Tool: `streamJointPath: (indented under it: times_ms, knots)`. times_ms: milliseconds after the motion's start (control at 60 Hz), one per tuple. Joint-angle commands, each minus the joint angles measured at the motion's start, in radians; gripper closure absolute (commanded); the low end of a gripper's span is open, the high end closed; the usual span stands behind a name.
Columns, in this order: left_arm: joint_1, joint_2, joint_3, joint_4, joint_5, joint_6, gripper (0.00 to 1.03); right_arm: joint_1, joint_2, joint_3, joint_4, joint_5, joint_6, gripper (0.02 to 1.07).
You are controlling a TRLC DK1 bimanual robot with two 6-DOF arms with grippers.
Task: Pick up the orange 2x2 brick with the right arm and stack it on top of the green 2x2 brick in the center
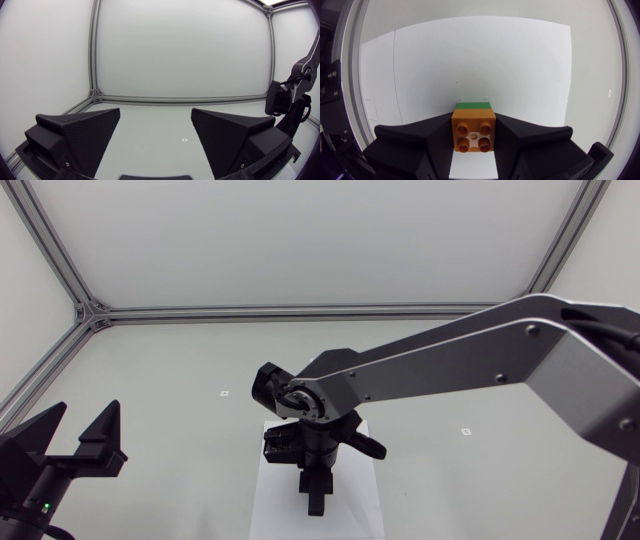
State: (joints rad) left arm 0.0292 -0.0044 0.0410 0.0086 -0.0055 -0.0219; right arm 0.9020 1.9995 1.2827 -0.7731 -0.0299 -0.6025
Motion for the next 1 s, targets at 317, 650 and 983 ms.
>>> streamJointPath:
  times_ms: [317,650,983]
  knots:
    - [0.001,-0.008,-0.041,-0.015,0.004,0.013,0.04,0.005,0.03,-0.022,-0.011,-0.011,0.027,0.57]
    - [0.001,-0.008,-0.041,-0.015,0.004,0.013,0.04,-0.005,-0.018,-0.016,-0.018,-0.011,0.027,0.06]
    - [0.001,-0.008,-0.041,-0.013,0.004,0.013,0.04,-0.035,-0.203,0.009,-0.071,-0.054,0.04,0.06]
